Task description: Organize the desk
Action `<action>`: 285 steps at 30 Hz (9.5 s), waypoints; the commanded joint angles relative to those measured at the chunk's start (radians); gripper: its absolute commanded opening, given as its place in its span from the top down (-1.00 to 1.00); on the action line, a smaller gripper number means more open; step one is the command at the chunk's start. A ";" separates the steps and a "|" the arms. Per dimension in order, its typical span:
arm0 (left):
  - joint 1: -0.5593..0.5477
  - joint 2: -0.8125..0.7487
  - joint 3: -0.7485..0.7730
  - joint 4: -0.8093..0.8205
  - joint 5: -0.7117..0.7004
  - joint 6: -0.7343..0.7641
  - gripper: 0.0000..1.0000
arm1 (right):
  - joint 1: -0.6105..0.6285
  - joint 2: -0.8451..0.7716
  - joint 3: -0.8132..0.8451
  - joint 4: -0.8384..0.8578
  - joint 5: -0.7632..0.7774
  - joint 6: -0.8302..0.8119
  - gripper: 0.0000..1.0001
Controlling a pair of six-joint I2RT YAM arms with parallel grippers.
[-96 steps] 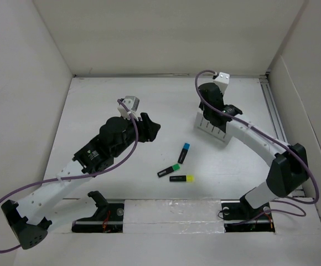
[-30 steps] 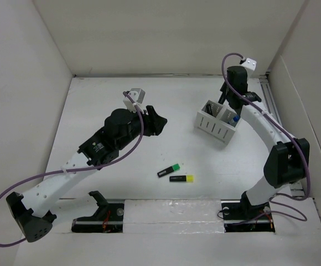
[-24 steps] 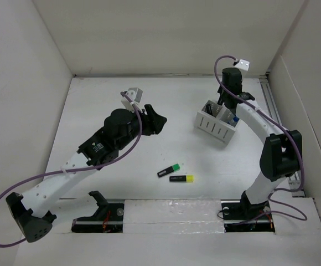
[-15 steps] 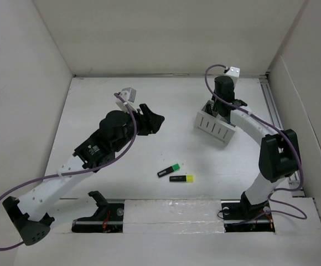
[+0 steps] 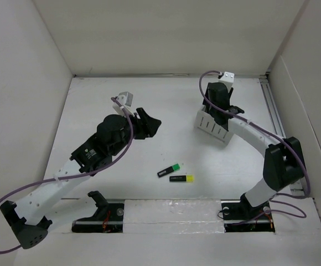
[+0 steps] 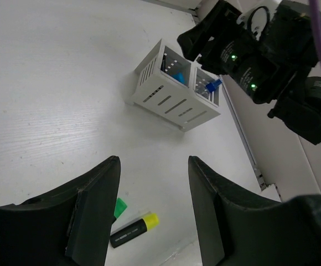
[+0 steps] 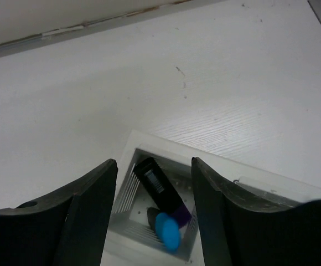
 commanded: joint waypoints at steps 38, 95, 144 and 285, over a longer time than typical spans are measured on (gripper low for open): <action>0.003 -0.295 -0.176 0.042 0.138 0.118 0.02 | 0.653 -0.184 -0.269 -0.370 -0.399 0.885 -0.40; 0.003 -0.363 -0.154 -0.058 0.095 0.114 0.00 | 0.455 -0.015 0.167 -0.519 -0.237 0.641 0.62; 0.003 -0.153 -0.160 0.062 0.064 -0.091 0.03 | -0.045 0.068 0.118 -0.029 -0.097 0.026 0.42; -0.080 0.105 0.127 -0.047 -0.075 -0.095 -0.05 | -0.130 0.016 -0.002 0.242 -0.060 -0.018 0.75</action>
